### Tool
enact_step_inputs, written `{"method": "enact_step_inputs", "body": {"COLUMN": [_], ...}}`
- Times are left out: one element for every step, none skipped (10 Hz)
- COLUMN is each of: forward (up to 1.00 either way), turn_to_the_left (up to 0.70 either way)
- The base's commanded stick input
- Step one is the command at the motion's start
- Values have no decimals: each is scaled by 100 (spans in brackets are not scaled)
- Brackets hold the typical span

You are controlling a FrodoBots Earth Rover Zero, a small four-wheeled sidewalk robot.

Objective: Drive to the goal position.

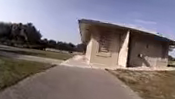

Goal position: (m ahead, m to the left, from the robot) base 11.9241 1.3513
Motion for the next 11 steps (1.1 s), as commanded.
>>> {"method": "enact_step_inputs", "body": {"forward": [100,100,100,100,100,100,100,100,100,100,100], "turn_to_the_left": [22,32,39,33,28,22,17,16,40,40,27]}}
